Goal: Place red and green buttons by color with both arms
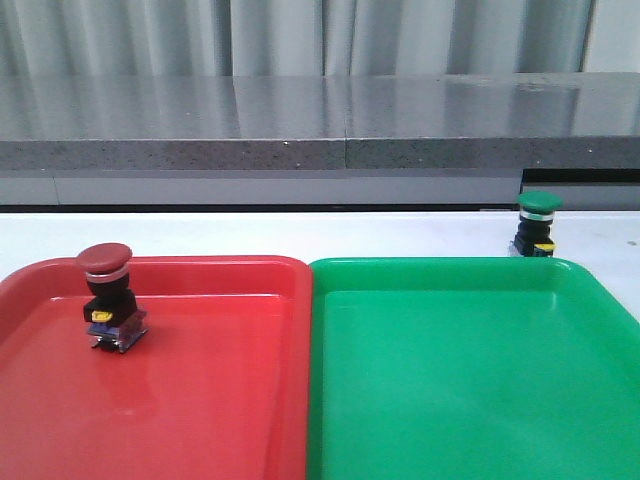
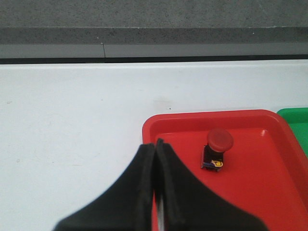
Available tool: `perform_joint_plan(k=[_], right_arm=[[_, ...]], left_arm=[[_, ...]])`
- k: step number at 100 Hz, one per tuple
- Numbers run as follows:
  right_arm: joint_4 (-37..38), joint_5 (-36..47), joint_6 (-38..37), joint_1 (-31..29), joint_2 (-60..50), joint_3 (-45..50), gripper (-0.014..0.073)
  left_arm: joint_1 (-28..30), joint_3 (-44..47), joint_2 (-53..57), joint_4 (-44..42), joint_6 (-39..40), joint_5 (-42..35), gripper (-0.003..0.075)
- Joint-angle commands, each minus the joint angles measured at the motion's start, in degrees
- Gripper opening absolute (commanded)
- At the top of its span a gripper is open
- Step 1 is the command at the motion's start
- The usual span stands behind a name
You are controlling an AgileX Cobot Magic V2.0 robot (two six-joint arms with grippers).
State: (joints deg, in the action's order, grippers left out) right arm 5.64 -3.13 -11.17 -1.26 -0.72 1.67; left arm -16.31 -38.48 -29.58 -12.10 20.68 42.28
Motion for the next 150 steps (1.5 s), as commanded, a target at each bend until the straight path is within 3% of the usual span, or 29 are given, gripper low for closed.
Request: perform_joint_plan(k=[1, 20, 40, 67, 89, 109, 122, 150], right_arm=[[0.6, 4.3, 0.3, -0.2, -0.4, -1.2, -0.0064], [0.6, 4.3, 0.3, -0.2, -0.4, -1.2, -0.0064], [0.6, 4.3, 0.3, -0.2, -0.4, -1.2, -0.0064], [0.6, 4.3, 0.3, -0.2, -0.4, -1.2, -0.0064], [0.6, 4.3, 0.3, -0.2, -0.4, -1.2, -0.0064], [0.6, 4.3, 0.3, -0.2, -0.4, -1.2, -0.0064], [0.6, 4.3, 0.3, -0.2, -0.4, -1.2, -0.0064], [0.6, 4.3, 0.3, -0.2, -0.4, -1.2, -0.0064]], left_arm=[[0.1, -0.8, 1.1, -2.2, 0.4, -3.4, -0.0020], [0.1, 2.8, 5.1, -3.7, 0.4, -5.7, -0.0020], [1.2, 11.2, 10.4, -6.8, 0.4, -20.7, -0.0020], [8.6, 21.4, 14.5, 3.0, -8.0, -35.1, -0.0020], [10.3, 29.1, 20.6, 8.8, -13.3, -39.2, -0.0020], [11.6, 34.8, 27.8, 9.5, -13.5, -39.9, -0.0020], [12.7, 39.5, 31.9, 11.6, -15.0, -44.9, -0.0021], [13.1, 39.3, 31.7, 13.0, -16.2, -43.7, -0.0020]])
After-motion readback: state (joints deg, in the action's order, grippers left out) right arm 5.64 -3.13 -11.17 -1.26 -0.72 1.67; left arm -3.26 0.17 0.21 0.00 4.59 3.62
